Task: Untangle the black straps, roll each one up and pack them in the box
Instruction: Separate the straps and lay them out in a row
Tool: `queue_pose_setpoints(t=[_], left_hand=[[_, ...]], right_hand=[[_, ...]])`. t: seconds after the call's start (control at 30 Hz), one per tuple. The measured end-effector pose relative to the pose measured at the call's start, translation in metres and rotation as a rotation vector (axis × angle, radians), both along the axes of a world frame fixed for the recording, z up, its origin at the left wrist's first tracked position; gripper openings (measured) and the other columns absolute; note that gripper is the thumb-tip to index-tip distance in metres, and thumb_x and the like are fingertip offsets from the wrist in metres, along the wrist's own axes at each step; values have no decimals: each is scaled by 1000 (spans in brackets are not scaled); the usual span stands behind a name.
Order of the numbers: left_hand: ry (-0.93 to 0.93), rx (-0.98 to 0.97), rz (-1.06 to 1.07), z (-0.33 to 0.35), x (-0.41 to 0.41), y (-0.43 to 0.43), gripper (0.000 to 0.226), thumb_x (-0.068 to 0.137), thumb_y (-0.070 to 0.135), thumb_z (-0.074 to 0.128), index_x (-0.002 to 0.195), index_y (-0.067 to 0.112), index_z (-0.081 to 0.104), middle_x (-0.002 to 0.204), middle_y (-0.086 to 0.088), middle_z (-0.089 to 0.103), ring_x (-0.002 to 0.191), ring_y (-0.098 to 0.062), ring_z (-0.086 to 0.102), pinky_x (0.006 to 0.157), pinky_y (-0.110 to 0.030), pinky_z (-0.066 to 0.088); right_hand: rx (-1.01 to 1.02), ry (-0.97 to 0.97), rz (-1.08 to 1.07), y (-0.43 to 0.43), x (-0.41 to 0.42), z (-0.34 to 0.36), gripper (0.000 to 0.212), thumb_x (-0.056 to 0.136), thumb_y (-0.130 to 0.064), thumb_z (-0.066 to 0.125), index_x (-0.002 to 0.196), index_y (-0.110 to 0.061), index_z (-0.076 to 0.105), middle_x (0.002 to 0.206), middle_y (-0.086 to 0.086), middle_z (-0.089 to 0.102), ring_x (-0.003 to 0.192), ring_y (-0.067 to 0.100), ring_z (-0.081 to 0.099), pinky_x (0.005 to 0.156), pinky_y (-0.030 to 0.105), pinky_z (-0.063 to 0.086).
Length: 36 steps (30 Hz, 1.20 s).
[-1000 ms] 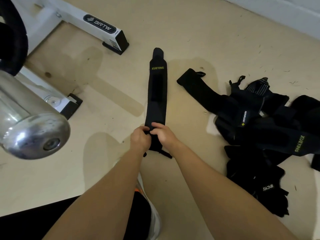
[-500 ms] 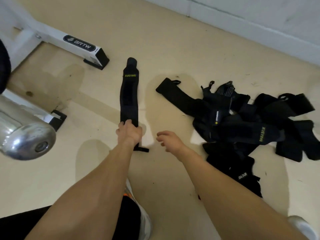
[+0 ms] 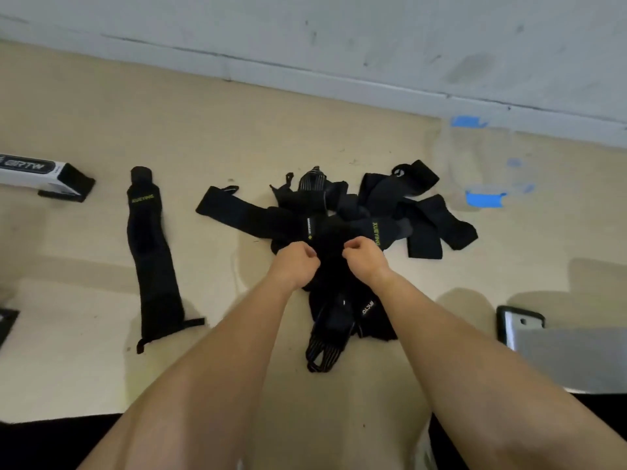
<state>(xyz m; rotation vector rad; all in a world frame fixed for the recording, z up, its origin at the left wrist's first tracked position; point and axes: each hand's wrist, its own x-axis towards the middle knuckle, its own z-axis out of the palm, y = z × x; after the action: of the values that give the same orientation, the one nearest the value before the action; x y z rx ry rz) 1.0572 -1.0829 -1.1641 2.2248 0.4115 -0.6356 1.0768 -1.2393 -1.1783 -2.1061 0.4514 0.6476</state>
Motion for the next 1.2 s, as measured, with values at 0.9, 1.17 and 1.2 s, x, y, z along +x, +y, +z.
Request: queue_pose_setpoints(t=[0.9,1.17,1.2], left_hand=[[-55,-422,33,40,68,-52,41,87,52,75,118,25,71,109,2,78,107,-22,73,99,-40,56],[-223,-777,264,169,63,-58,29,101,27,64,121,6,71,113,-14,77,102,-30,75,83,-41,62],[-229,-792,311,181,62,-57,30,101,27,64,120,5,70,112,-14,77,101,-31,75,81,-39,62]], right_hand=[[712,-183,-452,-64,57,59,20,97,-14,66,117,-10,65,110,11,74,95,27,76,80,43,63],[713,-255,-174,-56,36,172,56,101,-57,45,127,-13,66,101,-1,76,95,17,71,86,35,55],[748,-199,-81,-58,27,176,61,100,-62,41,133,-16,64,102,-5,77,99,14,71,94,36,51]])
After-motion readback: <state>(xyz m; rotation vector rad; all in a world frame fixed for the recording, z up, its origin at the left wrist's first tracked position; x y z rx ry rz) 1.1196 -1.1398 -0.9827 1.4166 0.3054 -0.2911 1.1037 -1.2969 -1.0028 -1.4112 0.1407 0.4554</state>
